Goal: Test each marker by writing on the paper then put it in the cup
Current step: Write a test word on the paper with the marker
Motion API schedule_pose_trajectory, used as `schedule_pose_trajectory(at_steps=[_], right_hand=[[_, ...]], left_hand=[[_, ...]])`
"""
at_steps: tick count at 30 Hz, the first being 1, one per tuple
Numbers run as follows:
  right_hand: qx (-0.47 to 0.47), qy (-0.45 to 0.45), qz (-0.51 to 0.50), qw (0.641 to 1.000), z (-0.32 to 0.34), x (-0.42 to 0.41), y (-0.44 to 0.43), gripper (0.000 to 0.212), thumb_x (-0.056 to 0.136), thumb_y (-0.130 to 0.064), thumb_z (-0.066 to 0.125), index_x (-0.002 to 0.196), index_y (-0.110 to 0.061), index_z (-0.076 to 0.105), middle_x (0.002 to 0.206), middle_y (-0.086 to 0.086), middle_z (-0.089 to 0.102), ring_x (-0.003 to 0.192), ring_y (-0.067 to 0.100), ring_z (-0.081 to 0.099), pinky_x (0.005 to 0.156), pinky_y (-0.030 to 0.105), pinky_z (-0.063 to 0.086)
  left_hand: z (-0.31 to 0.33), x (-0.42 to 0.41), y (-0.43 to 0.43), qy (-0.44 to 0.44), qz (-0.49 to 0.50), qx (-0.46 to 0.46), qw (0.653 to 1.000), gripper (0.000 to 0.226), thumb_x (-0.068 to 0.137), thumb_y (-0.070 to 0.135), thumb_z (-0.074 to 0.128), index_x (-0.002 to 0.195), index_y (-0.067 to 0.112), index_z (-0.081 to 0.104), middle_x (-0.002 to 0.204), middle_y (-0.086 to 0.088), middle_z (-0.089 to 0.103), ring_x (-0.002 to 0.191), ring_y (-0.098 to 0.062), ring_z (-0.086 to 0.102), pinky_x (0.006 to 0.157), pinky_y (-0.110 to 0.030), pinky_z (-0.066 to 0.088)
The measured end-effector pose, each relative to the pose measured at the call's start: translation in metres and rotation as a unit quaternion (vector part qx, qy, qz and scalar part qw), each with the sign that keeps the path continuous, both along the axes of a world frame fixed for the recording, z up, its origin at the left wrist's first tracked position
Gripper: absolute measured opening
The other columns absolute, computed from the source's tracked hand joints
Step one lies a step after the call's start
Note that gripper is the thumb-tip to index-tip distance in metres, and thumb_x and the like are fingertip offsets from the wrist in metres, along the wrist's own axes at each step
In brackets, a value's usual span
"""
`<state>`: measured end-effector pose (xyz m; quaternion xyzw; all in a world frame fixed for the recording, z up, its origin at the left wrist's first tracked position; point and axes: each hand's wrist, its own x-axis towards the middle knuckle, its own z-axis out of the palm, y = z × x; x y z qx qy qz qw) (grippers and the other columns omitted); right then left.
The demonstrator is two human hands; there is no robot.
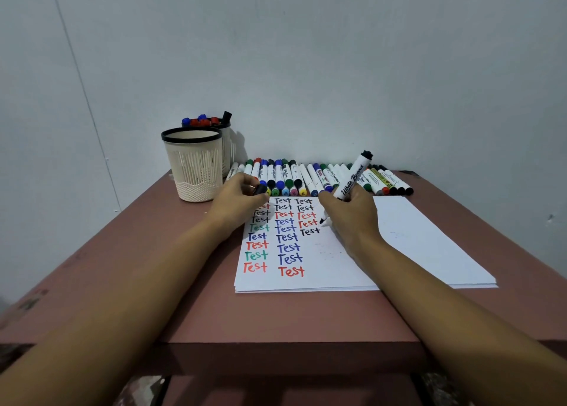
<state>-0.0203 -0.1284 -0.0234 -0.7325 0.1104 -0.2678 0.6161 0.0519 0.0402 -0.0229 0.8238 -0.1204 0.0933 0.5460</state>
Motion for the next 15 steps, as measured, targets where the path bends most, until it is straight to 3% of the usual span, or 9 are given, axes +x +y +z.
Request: schedule_pose_trajectory(at_steps=[2,4,7,11,15], right_hand=[[0.033,-0.001,-0.004,0.999,0.002,0.002,-0.002,0.016,0.080,-0.013,0.062,0.073,-0.013,0.049,0.071,0.007,0.052,0.066,0.020,0.048,0.063,0.036,0.046],[0.049,0.001,0.002,0.999,0.004,0.003,-0.003,0.013,0.080,-0.014,0.062,0.075,-0.014,0.050,0.073,0.008,0.054,0.061,0.017,0.045,0.056,0.031,0.039],[0.066,-0.008,0.024,0.998,0.007,0.003,-0.005,0.009,0.086,-0.015,0.058,0.080,-0.010,0.054,0.071,0.006,0.054,0.060,0.013,0.046,0.055,0.027,0.039],[0.143,-0.043,0.077,0.986,0.012,0.003,-0.004,0.015,0.092,-0.012,0.055,0.078,-0.009,0.059,0.068,0.005,0.060,0.059,0.010,0.056,0.056,0.022,0.049],[0.166,-0.056,0.113,0.978,0.015,0.002,-0.002,0.010,0.092,-0.010,0.059,0.082,-0.013,0.062,0.071,0.002,0.064,0.058,0.006,0.063,0.056,0.020,0.052]], left_hand=[[0.001,-0.004,0.000,-0.027,-0.005,0.008,1.000,0.027,0.082,0.018,0.070,0.103,0.018,0.053,0.102,-0.005,0.060,0.092,-0.019,0.059,0.076,-0.030,0.050],[0.003,-0.008,-0.001,-0.037,-0.023,-0.010,0.999,0.032,0.082,0.020,0.071,0.106,0.020,0.050,0.102,-0.003,0.060,0.094,-0.017,0.059,0.081,-0.030,0.051],[0.006,-0.015,-0.004,-0.049,-0.054,-0.029,0.997,0.027,0.081,0.017,0.071,0.099,0.019,0.052,0.094,0.003,0.060,0.089,-0.009,0.059,0.073,-0.017,0.049],[0.007,-0.021,-0.008,-0.058,-0.084,-0.017,0.995,0.023,0.078,0.015,0.073,0.084,0.024,0.052,0.086,0.004,0.060,0.083,-0.012,0.059,0.078,-0.028,0.051],[0.007,-0.025,-0.010,-0.079,-0.101,0.020,0.992,0.024,0.078,0.019,0.075,0.080,0.024,0.052,0.078,0.009,0.059,0.071,-0.003,0.057,0.065,-0.016,0.045]])
